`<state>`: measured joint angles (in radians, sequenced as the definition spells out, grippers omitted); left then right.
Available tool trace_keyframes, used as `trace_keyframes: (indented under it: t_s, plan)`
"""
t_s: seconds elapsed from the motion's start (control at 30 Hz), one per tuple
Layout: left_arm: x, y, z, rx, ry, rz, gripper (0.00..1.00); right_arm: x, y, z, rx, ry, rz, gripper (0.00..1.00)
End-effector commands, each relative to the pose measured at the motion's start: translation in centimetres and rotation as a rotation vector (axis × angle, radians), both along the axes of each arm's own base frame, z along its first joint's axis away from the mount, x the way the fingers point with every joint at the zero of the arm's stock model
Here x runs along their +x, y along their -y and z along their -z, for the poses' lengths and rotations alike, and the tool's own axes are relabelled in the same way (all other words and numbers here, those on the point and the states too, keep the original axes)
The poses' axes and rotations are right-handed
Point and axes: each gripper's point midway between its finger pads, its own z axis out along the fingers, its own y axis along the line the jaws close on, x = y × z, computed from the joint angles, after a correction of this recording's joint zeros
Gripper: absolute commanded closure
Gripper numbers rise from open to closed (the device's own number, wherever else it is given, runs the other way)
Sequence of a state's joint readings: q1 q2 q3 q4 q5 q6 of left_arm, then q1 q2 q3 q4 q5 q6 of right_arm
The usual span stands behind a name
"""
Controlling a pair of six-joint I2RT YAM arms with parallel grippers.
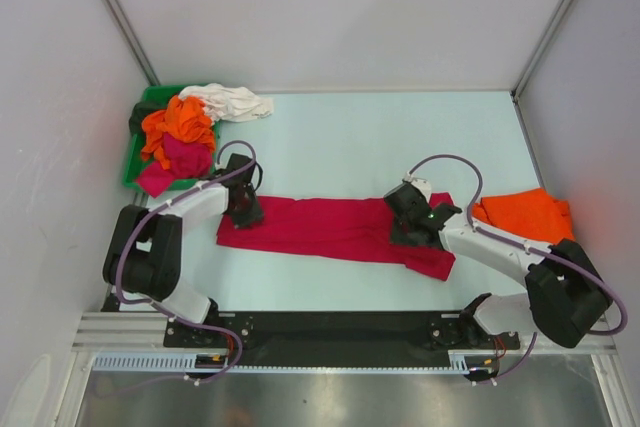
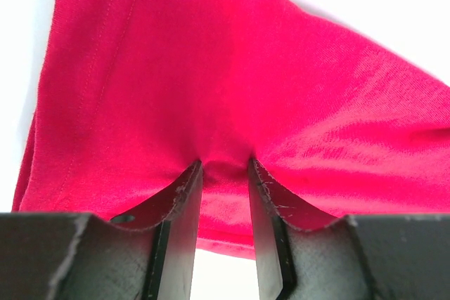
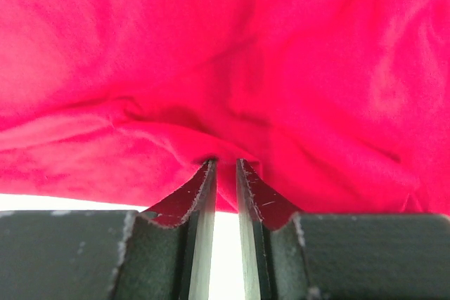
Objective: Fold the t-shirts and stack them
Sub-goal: Fold the other side of the tshirt into a rectangle
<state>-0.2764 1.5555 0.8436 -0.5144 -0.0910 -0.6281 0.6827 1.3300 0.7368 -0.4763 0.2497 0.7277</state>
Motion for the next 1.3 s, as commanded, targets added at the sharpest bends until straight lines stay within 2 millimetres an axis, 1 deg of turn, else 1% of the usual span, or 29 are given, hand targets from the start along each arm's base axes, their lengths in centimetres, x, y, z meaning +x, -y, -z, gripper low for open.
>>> trace_keyframes:
  t_s: [0.0,0.07,0.1,0.23,0.27,0.33,0.37,0.43,0.47,0.53,0.57,0.6,0.63,0.67,0.7,0.73,0.77,0.87,0.9,1.0,1.1,1.17,1.27]
  plan:
    - [0.3,1.5,0.9,-0.063,-0.021,0.008,0.63,-2.2,0.7,0.3,-0.01,-0.041,0.025,0.78]
    - [0.2,1.5,1.0,-0.065,-0.026,0.008,0.63,-2.8,0.6,0.2,0.001,-0.041,0.033,0.77]
    - [0.3,1.6,1.0,-0.066,-0.027,0.009,0.63,-3.5,0.8,0.6,-0.006,-0.054,0.034,0.77]
    - [0.3,1.7,1.0,-0.07,-0.026,0.015,0.63,-5.7,0.1,1.0,0.022,-0.087,0.012,0.77]
    - [0.3,1.7,0.9,-0.072,-0.025,0.014,0.63,-5.8,0.2,0.9,0.011,-0.074,0.016,0.78]
    - [0.3,1.7,0.9,-0.071,-0.025,0.017,0.63,-5.6,0.2,-0.3,0.018,-0.033,0.023,0.78]
    - [0.3,1.7,0.8,-0.072,-0.022,0.017,0.63,-5.0,0.6,-1.0,0.011,0.009,0.039,0.78]
    - [0.3,1.8,0.8,-0.073,-0.023,0.021,0.63,-3.2,0.3,-3.8,0.048,0.107,0.051,0.76]
    - [0.3,1.8,0.8,-0.073,-0.023,0.019,0.63,-2.0,1.0,-4.6,0.054,0.135,0.087,0.76]
    - [0.3,1.9,0.7,-0.075,-0.02,0.024,0.63,-0.2,1.2,-5.4,0.048,0.155,0.093,0.76]
    - [0.4,2.0,0.7,-0.077,-0.016,0.027,0.64,1.4,1.6,-6.5,0.063,0.171,0.123,0.76]
    - [0.3,2.1,0.6,-0.08,-0.017,0.028,0.64,2.1,1.5,-6.7,0.061,0.177,0.119,0.76]
    - [0.3,2.1,0.6,-0.079,-0.019,0.029,0.64,2.7,1.6,-6.0,0.028,0.162,0.104,0.76]
    - [0.3,2.1,0.6,-0.079,-0.019,0.031,0.64,3.5,1.2,-6.4,0.039,0.173,0.097,0.76]
    - [0.3,2.1,0.6,-0.08,-0.017,0.029,0.64,3.9,1.3,-5.9,0.03,0.161,0.1,0.76]
    - [0.3,2.1,0.6,-0.08,-0.016,0.031,0.64,4.1,1.2,-4.9,0.009,0.134,0.09,0.77]
    - [0.3,2.1,0.6,-0.08,-0.017,0.029,0.64,4.4,0.8,-4.4,0.009,0.129,0.083,0.77]
    - [0.2,2.1,0.3,-0.081,-0.011,0.032,0.64,4.4,0.2,-2.8,0.008,0.102,0.083,0.78]
    - [0.2,2.1,0.1,-0.082,-0.008,0.032,0.64,4.2,0.3,-2.1,0.002,0.095,0.085,0.78]
    - [0.6,2.2,-0.6,-0.084,0.015,0.037,0.64,4.1,0.2,-0.9,0.007,0.078,0.098,0.78]
    - [0.9,2.1,-1.1,-0.077,0.025,0.041,0.64,4.4,0.5,-0.2,-0.009,0.063,0.106,0.78]
    - [0.9,2.0,-1.0,-0.072,0.02,0.041,0.64,4.7,0.7,-0.1,-0.013,0.067,0.115,0.78]
    - [1.0,1.9,-0.9,-0.064,0.014,0.04,0.64,4.9,1.5,0.7,-0.023,0.047,0.136,0.78]
